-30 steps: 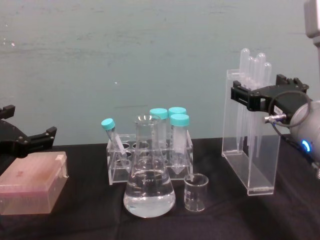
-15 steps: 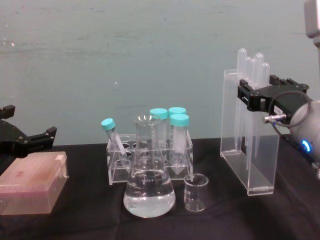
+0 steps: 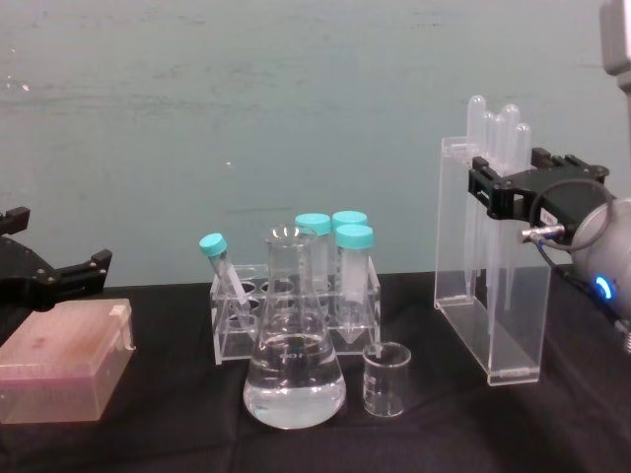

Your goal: Place the experimental apparatus aside using one hand.

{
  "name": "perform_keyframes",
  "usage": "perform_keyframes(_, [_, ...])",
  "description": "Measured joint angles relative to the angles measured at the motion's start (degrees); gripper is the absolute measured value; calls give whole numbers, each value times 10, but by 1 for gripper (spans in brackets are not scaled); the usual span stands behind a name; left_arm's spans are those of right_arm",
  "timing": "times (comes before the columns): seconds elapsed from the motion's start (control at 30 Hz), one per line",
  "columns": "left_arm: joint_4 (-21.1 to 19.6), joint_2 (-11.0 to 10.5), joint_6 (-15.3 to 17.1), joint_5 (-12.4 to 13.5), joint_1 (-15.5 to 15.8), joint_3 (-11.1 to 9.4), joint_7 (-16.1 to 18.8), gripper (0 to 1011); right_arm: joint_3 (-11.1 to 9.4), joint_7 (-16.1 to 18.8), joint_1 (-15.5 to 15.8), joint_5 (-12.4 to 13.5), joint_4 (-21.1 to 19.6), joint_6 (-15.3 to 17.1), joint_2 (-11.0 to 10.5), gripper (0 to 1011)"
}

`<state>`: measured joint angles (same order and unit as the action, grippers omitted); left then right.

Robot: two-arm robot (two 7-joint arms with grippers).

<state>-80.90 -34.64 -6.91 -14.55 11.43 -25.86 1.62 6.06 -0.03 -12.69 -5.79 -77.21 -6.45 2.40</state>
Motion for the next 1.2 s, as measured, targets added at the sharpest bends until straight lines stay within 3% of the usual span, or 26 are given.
perform_keyframes(1.2, [0, 0, 0, 0, 0, 0, 0, 1000, -4, -7, -2, 1, 3, -8, 3, 602])
